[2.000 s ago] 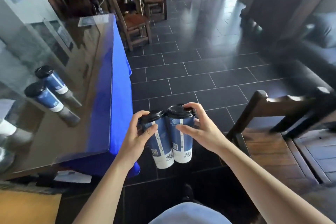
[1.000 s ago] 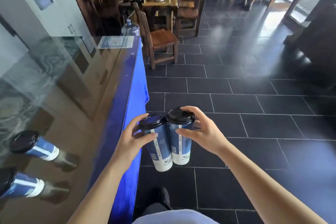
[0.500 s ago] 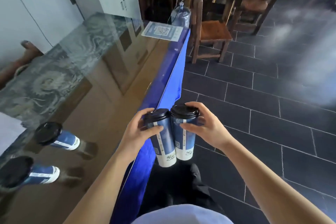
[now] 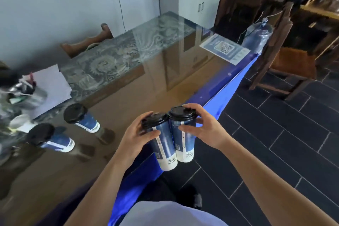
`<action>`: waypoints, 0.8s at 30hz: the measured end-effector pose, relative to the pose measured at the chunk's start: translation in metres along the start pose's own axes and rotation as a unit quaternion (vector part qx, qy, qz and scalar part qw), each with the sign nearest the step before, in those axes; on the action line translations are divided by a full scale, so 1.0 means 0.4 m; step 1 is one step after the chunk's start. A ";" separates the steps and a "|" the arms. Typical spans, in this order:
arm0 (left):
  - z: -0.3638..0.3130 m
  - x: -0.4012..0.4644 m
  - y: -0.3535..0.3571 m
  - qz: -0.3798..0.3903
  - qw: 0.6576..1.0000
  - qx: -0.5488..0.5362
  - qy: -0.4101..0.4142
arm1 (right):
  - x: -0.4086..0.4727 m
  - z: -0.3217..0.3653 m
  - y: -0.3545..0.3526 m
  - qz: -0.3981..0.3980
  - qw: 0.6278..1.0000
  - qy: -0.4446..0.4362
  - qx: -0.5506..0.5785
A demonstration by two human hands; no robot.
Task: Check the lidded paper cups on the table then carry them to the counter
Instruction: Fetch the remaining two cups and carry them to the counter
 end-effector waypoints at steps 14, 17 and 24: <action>-0.015 0.244 -0.203 -0.117 0.993 0.004 0.029 | 0.408 0.063 -0.100 0.062 0.996 -0.003 -0.063; -0.025 0.274 -0.254 -0.154 0.988 0.002 0.029 | 0.487 0.081 -0.127 0.067 0.995 -0.002 -0.070; -0.010 0.313 -0.363 -0.217 0.976 -0.009 0.027 | 0.640 0.074 -0.142 0.076 0.994 0.011 -0.076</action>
Point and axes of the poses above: each hand's wrist, its own x-axis towards the middle knuckle, its own y-axis out of the palm, z = x × y, the point moved 3 cm from there along x, towards the middle knuckle, and after that the axes turned 15 degrees about z, right-handed, at the moved point
